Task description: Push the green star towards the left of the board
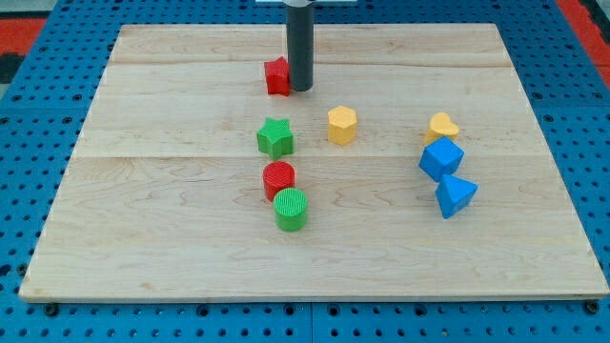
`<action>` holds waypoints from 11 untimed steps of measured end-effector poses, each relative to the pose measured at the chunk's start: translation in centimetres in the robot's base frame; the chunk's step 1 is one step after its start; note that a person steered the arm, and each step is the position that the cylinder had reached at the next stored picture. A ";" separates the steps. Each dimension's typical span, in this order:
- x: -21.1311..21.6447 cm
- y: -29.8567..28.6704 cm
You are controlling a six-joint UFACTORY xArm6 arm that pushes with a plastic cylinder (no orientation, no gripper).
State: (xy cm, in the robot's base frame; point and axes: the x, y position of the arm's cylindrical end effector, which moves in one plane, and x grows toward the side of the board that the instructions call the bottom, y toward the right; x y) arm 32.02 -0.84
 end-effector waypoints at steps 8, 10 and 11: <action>12.9 0.3; 12.5 -6.9; 12.4 -10.5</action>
